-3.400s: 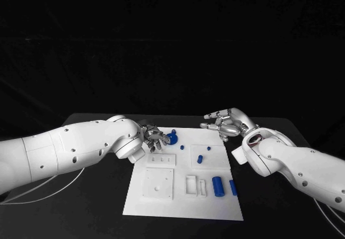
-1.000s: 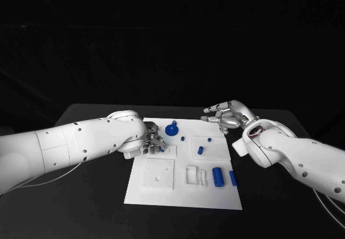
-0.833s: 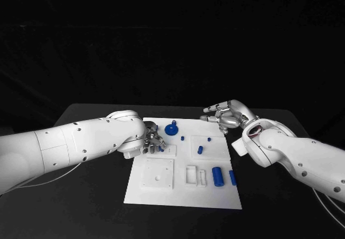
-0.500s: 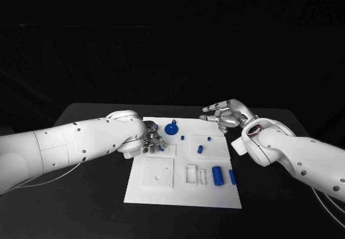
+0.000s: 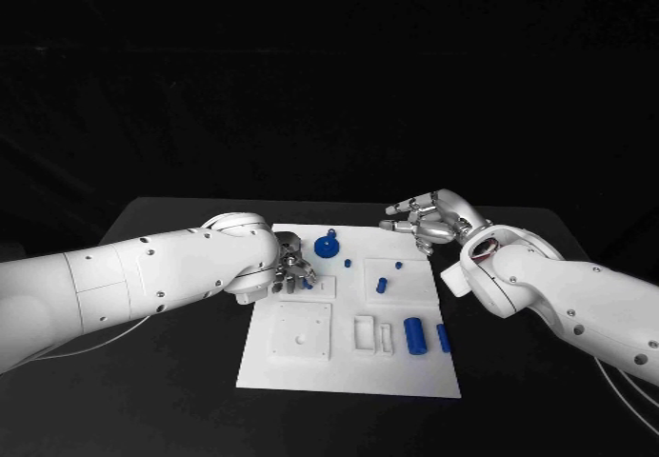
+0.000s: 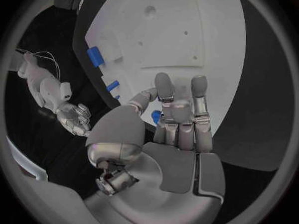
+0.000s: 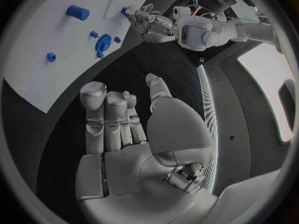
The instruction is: Assemble the parts on the task board
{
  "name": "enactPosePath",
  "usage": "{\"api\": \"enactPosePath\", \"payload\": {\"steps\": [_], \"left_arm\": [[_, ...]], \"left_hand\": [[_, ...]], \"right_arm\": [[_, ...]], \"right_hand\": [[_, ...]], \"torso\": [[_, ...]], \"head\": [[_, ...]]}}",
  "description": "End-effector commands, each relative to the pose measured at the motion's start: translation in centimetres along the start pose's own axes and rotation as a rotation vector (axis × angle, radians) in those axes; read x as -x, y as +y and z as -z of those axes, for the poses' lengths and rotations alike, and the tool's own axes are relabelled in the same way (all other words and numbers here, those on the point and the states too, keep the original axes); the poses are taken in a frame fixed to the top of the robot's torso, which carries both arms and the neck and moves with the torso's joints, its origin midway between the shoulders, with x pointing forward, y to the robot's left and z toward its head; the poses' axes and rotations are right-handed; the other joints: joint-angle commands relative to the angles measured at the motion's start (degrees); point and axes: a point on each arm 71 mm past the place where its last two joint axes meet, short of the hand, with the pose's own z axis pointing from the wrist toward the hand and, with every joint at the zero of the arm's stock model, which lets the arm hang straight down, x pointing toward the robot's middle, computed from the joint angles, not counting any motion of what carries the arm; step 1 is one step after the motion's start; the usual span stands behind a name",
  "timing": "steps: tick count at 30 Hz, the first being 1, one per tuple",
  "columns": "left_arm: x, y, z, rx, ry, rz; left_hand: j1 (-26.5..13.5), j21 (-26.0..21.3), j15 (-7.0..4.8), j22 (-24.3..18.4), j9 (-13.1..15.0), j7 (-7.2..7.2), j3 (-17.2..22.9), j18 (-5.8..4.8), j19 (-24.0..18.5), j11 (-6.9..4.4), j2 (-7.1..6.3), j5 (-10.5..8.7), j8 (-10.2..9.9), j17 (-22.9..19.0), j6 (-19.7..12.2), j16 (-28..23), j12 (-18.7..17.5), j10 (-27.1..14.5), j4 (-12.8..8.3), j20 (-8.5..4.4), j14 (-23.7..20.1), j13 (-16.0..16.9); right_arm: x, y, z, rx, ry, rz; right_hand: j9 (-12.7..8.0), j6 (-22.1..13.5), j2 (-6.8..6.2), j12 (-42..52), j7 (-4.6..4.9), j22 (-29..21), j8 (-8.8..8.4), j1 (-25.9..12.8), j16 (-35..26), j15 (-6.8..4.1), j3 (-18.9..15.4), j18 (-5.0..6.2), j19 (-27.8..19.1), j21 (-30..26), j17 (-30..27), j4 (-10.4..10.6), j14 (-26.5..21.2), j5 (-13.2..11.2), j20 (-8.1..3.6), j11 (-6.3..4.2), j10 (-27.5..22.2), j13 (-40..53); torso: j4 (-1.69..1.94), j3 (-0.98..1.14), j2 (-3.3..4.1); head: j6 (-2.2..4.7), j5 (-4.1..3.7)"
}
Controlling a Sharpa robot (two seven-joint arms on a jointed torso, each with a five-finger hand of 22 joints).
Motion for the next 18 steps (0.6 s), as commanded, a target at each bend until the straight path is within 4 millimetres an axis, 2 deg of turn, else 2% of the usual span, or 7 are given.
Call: {"api": "enactPosePath", "payload": {"steps": [1,8,10,18], "left_arm": [[-1.05,-0.33,-0.09,-0.013,0.024,-0.04],[-1.49,-0.48,0.0,-0.018,0.039,-0.052],[-1.6,-0.51,0.01,-0.02,0.043,-0.054],[-1.87,-0.52,0.08,-0.021,0.056,-0.062]], "left_hand": [[0.2,0.2,-1.25,1.1,-0.1,-8.75,0.9,-0.42,-0.4,-1.91,0.55,-0.37,0.1,0.1,15.4,-0.3,-0.1,1.3,-0.4,0.08,1.3,-0.1],[0.3,0.1,-1.2,1.1,-0.4,-8.8,0.1,-0.42,-0.3,-1.85,0.54,-1.47,0.0,0.3,15.7,-0.1,0.2,1.3,0.3,0.17,1.4,0.0],[0.4,0.1,-1.17,1.1,-0.5,-8.83,-0.4,-0.42,-0.3,-1.85,0.73,-3.39,0.0,0.3,15.9,-0.1,0.3,1.3,1.0,0.21,1.4,0.0],[1.3,-0.2,-1.15,1.1,-0.9,-8.88,-1.4,-0.42,-0.1,-1.85,0.79,-5.32,0.1,0.5,16.1,0.1,0.4,1.3,2.5,0.27,1.4,0.0]], "right_arm": [[-0.14,0.09,0.02,0.007,0.017,0.009],[-0.16,0.08,0.01,0.006,0.018,0.009],[-0.16,0.08,0.01,0.006,0.019,0.009],[-0.16,0.04,0.0,0.004,0.02,0.009]], "right_hand": [[0.1,0.4,0.23,-0.1,-0.06,4.6,0.02,-0.2,-0.2,0.05,-0.1,0.86,0.6,-0.3,-0.1,-0.3,-0.3,0.3,0.12,-0.08,-0.3,0.0],[0.1,0.4,0.26,-0.2,-0.06,4.6,0.02,-0.2,-0.2,0.04,0.0,0.87,0.6,-0.4,-0.1,-0.3,-0.3,0.5,0.11,-0.08,-0.4,0.0],[0.1,0.4,0.29,-0.2,-0.06,4.6,0.01,-0.2,-0.2,0.04,0.0,0.86,0.6,-0.4,-0.1,-0.3,-0.3,0.6,0.11,-0.09,-0.3,0.0],[0.1,0.4,0.33,-0.1,-0.06,4.6,0.01,-0.4,-0.2,0.03,0.0,0.87,0.6,-0.4,-0.1,-0.3,-0.3,0.9,0.1,-0.09,-0.3,0.0]], "torso": [[0.01,-0.01,-0.02],[0.05,-0.03,0.0],[0.02,-0.03,-0.03],[-0.02,-0.02,-0.03]], "head": [[-0.05,0.0],[-0.07,0.07],[-0.08,0.15],[-0.05,0.16]]}}
